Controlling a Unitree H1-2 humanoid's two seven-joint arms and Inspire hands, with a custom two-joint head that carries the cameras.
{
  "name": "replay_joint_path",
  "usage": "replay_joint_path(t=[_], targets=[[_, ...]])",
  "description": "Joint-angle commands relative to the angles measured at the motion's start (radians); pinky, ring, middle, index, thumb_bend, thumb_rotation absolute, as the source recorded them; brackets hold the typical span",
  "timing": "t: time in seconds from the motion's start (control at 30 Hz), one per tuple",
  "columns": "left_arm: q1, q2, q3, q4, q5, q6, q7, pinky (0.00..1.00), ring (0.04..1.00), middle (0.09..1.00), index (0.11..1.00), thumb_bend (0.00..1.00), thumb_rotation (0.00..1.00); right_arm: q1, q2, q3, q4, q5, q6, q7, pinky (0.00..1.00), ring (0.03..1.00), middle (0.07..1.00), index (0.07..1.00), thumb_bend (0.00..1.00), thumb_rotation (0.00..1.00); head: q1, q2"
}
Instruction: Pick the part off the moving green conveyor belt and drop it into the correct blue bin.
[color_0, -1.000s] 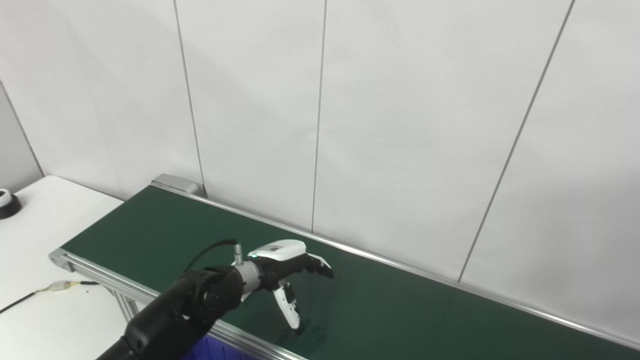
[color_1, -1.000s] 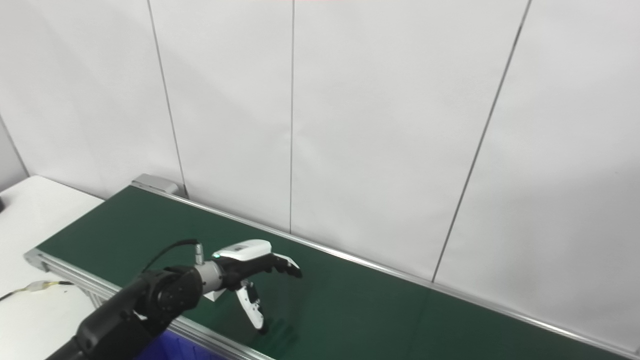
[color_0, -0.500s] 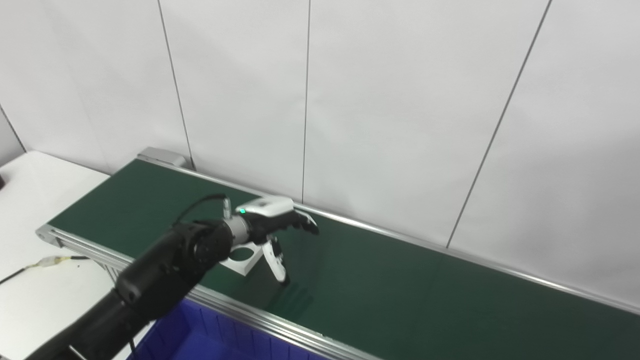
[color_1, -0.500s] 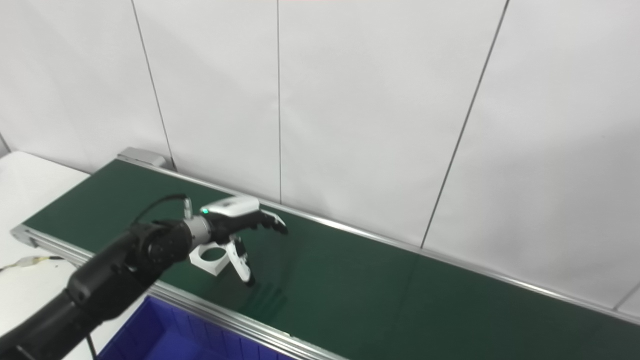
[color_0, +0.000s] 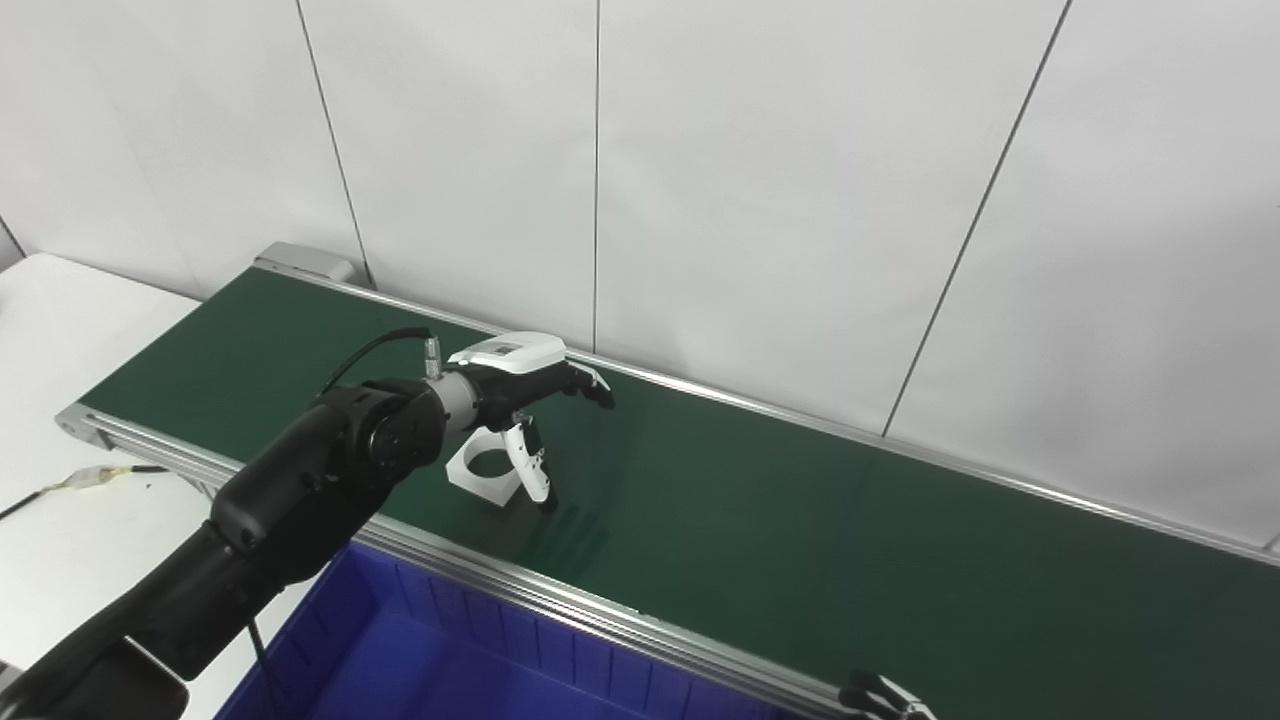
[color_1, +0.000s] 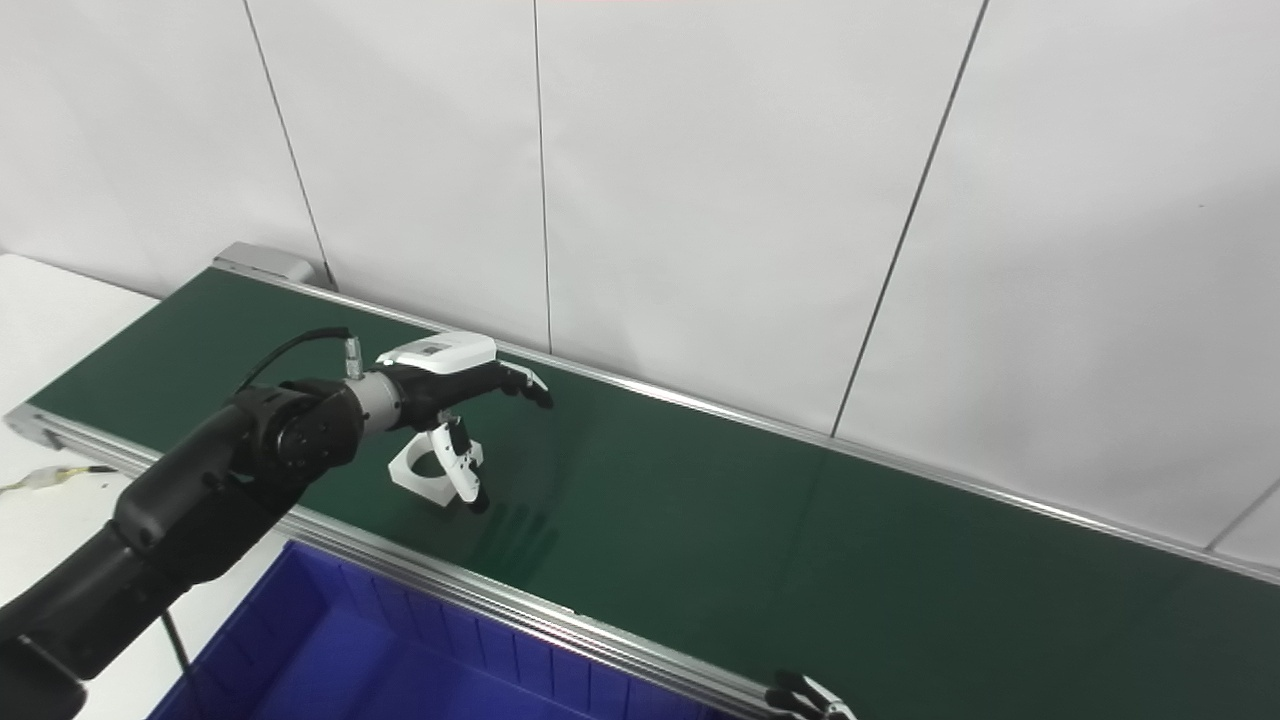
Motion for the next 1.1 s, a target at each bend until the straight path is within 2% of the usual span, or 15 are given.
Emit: replay_joint_path(t=[0.0,0.3,0.47,0.73,0.87,1.07], targets=[[-0.041,0.036,0.010,-0.017,0.023,0.009,0.008,0.80,0.834,0.848,0.818,0.93,0.02,-0.005,0.002,-0.010,-0.028,0.012,-0.051,0.014,0.64,0.682,0.732,0.773,0.67,0.65,0.000,0.000],[0.001,0.042,0.025,-0.019,0.026,0.003,0.027,0.78,0.826,0.836,0.824,0.92,0.01,0.001,0.004,-0.028,-0.035,0.011,-0.050,0.030,0.63,0.674,0.731,0.768,0.68,0.65,0.007,0.002],[0.021,0.044,0.027,0.013,0.044,0.011,0.044,0.78,0.831,0.850,0.834,0.93,0.01,0.006,0.003,-0.034,-0.040,0.010,-0.048,0.038,0.63,0.676,0.730,0.770,0.68,0.65,0.008,0.001],[0.039,0.045,0.018,0.037,0.080,0.003,0.065,0.84,0.873,0.872,0.839,0.92,0.02,0.012,0.004,-0.044,-0.050,0.007,-0.045,0.048,0.63,0.679,0.731,0.771,0.68,0.64,0.014,0.001],[0.054,0.040,0.012,0.044,0.105,-0.014,0.092,0.86,0.887,0.874,0.837,0.92,0.02,0.013,0.006,-0.045,-0.054,0.002,-0.045,0.050,0.63,0.676,0.728,0.770,0.68,0.65,0.013,-0.002],[0.055,0.025,-0.007,0.099,0.122,-0.044,0.141,0.84,0.882,0.870,0.838,0.92,0.00,0.014,0.007,-0.047,-0.052,0.006,-0.044,0.055,0.63,0.681,0.731,0.769,0.68,0.64,0.013,-0.005]])
